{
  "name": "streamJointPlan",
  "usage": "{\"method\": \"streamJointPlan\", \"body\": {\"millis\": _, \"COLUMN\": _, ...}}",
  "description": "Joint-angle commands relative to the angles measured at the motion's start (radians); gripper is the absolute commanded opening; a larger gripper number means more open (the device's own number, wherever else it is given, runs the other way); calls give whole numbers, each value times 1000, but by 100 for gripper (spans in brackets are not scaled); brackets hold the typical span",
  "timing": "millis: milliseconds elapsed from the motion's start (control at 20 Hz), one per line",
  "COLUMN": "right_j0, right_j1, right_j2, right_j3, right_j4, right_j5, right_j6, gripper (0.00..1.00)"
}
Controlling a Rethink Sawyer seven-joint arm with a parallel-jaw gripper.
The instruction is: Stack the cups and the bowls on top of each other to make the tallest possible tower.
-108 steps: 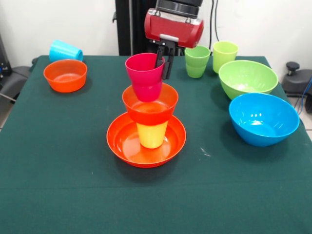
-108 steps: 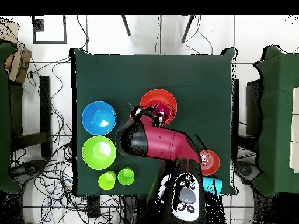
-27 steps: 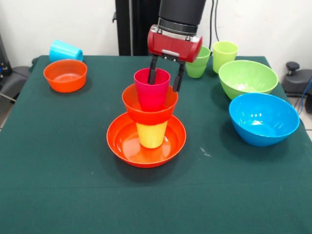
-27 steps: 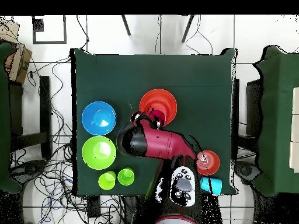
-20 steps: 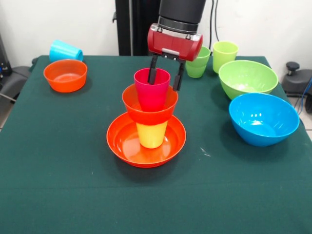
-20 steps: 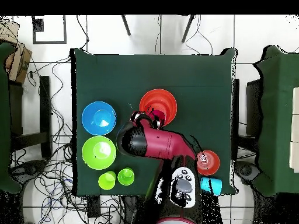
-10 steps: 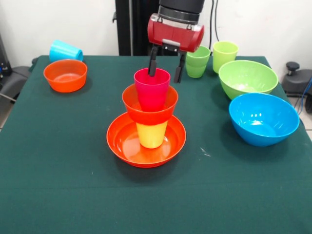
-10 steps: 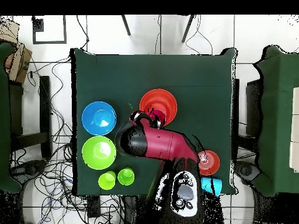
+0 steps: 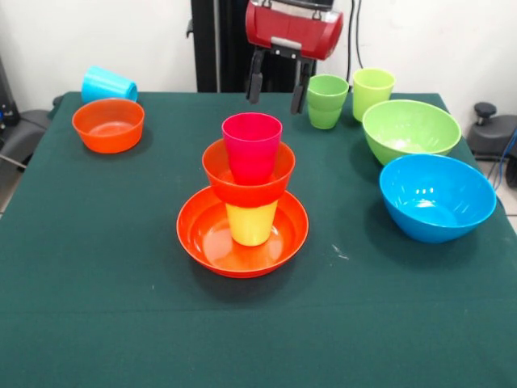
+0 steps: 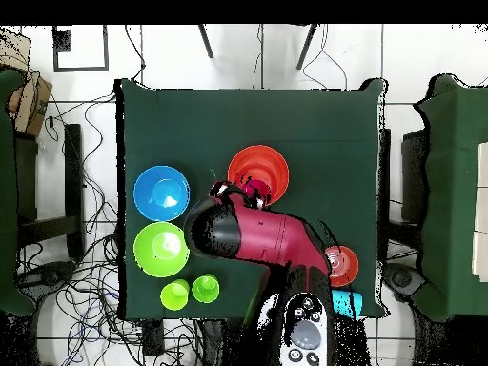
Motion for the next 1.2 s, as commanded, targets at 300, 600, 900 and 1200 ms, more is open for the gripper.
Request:
{"method": "streamJointPlan", "body": {"millis": 300, "right_j0": -30, "right_j1": -80, "right_j2": 116, "right_j3": 81, "right_j4": -31, "right_j5": 83, "right_j6": 6, "gripper": 100}}
{"method": "streamJointPlan", "body": {"millis": 600, "right_j0": -95, "right_j1": -140, "right_j2": 143, "right_j3": 231, "right_j4": -51, "right_j5": 3, "right_j6": -5, "gripper": 100}}
{"method": "streamJointPlan", "body": {"millis": 900, "right_j0": -157, "right_j1": -192, "right_j2": 147, "right_j3": 330, "right_j4": -89, "right_j5": -35, "right_j6": -19, "gripper": 100}}
{"method": "streamJointPlan", "body": {"millis": 1200, "right_j0": -190, "right_j1": -182, "right_j2": 131, "right_j3": 393, "right_j4": -145, "right_j5": -103, "right_j6": 2, "gripper": 100}}
